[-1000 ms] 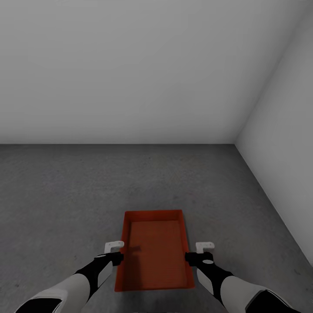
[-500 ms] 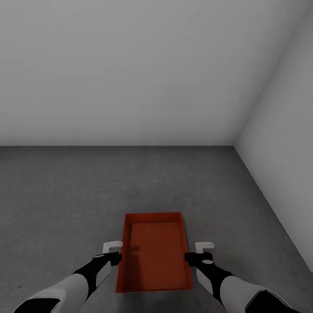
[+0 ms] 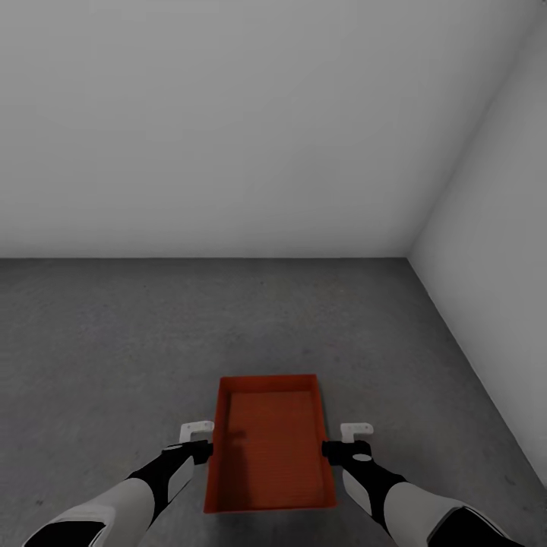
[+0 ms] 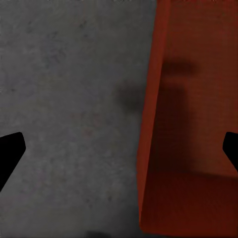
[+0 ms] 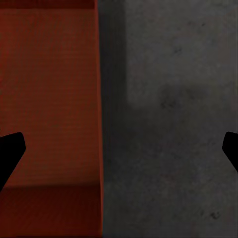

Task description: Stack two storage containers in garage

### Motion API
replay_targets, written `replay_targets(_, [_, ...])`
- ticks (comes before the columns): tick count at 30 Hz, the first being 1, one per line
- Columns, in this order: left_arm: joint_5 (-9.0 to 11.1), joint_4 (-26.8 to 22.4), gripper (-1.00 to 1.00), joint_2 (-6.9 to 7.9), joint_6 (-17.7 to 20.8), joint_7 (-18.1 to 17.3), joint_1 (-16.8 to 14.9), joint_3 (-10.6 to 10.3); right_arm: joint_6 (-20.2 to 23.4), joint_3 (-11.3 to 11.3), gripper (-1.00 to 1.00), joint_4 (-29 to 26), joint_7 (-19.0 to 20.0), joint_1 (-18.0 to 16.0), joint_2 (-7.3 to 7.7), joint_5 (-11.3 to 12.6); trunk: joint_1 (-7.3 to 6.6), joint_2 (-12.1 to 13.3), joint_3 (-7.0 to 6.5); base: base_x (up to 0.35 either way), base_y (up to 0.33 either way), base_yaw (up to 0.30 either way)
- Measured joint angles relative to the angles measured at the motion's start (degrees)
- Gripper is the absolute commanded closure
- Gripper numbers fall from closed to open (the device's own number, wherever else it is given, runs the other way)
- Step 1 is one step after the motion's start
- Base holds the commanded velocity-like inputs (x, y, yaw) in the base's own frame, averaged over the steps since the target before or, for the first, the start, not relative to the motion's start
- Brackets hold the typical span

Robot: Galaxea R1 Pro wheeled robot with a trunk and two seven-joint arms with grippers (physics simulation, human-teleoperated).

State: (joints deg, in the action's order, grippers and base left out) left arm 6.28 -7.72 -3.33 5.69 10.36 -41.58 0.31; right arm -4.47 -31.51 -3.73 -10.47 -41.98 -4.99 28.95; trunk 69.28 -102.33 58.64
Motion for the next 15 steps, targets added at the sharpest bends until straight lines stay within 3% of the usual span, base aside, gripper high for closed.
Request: replay_targets(15, [0.0, -0.05, -1.0, 0.0, -0.03, 0.0, 0.0, -0.01, -0.09, 0.09, -1.0, 0.0, -0.17, 0.0, -0.09, 0.0, -0.01, 0.01, -0.79, 0.0, 0.0, 0.0])
